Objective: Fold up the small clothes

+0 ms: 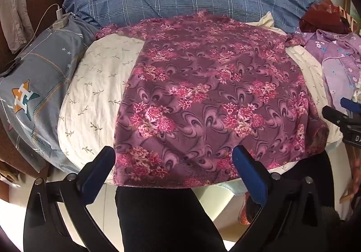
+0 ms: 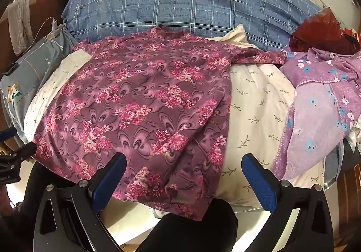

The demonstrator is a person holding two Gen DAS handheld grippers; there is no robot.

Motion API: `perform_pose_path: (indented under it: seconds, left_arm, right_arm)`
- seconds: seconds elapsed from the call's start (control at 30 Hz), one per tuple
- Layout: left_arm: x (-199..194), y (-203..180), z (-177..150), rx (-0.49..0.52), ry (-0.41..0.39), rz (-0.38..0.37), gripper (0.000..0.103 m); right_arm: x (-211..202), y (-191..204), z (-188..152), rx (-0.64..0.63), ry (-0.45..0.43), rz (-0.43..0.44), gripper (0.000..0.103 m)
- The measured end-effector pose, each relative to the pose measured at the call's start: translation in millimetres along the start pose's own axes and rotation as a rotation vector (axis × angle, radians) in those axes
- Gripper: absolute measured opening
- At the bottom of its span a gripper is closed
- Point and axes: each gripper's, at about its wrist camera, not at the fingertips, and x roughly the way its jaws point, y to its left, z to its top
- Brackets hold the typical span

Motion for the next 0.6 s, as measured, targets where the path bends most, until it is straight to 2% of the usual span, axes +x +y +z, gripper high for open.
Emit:
perform_pose_path:
  seconds: [0.1, 0.2, 0.47, 0.6]
  left_arm:
    - [-8, 4, -2, -0.021, -0.025, -0.042, 0.103]
    - [-7, 6, 1, -0.031, -0.035, -0.04, 0.103]
    - [-12, 1, 6, -0.017, -0.06, 0.065, 0.103]
    - [-11, -3, 11, -0.01, -0.052, 0.071, 0.103]
  right_arm:
    - [-2, 3, -1, -0.009, -0.005, -0.002, 0.102]
    - [-2, 4, -1, -0.013, -0.013, -0.013, 0.102]
    - [-11, -7, -4, 0.015, -0.044, -0.048, 0.102]
    - [-12, -16, -9, 0.048, -0.044, -0.05, 0.102]
